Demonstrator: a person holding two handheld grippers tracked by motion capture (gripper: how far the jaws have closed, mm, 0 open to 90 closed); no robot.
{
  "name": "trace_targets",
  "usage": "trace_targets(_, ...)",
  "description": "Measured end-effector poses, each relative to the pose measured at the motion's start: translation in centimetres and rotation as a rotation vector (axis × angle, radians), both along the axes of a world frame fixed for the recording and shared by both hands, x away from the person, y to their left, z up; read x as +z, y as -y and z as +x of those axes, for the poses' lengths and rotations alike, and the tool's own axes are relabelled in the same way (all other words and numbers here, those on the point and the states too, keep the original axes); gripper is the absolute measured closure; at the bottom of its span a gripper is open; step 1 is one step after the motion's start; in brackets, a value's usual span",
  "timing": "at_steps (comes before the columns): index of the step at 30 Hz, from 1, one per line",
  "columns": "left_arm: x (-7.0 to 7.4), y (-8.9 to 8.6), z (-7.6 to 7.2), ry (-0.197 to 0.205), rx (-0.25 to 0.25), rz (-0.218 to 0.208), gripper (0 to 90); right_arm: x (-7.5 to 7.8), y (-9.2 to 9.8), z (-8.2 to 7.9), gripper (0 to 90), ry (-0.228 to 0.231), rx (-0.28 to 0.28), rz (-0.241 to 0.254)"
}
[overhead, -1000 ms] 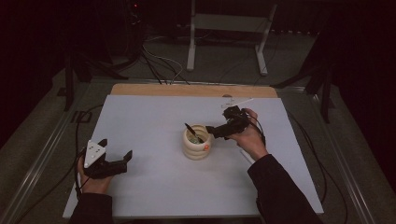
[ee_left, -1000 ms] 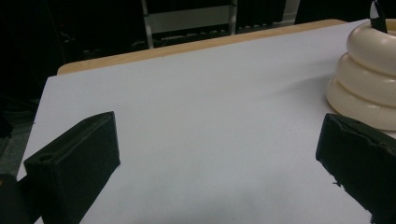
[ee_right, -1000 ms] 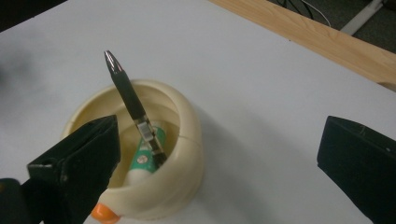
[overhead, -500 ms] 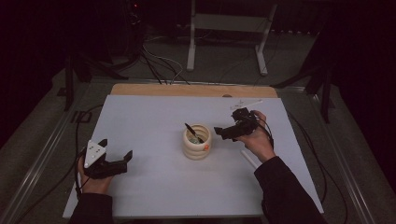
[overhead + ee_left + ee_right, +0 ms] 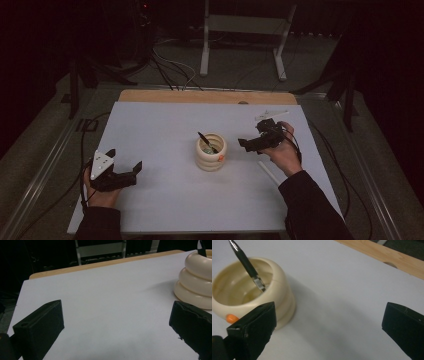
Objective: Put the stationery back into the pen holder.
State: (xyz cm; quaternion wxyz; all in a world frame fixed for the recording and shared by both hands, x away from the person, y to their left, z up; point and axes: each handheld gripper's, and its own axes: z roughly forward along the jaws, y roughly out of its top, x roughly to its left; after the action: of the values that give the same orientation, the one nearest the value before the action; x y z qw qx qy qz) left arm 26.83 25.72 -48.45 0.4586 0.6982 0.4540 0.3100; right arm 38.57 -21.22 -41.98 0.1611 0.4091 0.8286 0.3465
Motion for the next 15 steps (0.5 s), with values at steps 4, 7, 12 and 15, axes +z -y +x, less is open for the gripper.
trace_targets(4,0.0,0.0,0.0,-0.001,-0.002,0.000,0.1,-0.2,0.4,-0.1,0.0,-0.012,-0.005,-0.011)
trace_targets(7,0.0,0.0,0.0,0.000,0.000,0.000,0.1,-0.7,0.8,-0.3,0.0,-0.028,-0.012,-0.034)
trace_targets(12,0.0,0.0,0.0,0.000,0.000,0.000,0.1,-1.1,1.1,-0.5,0.0,-0.045,-0.019,-0.076)
trace_targets(15,0.0,0.0,0.0,0.001,-0.001,-0.001,0.1,-1.4,1.3,-0.6,0.0,-0.050,-0.024,-0.088)
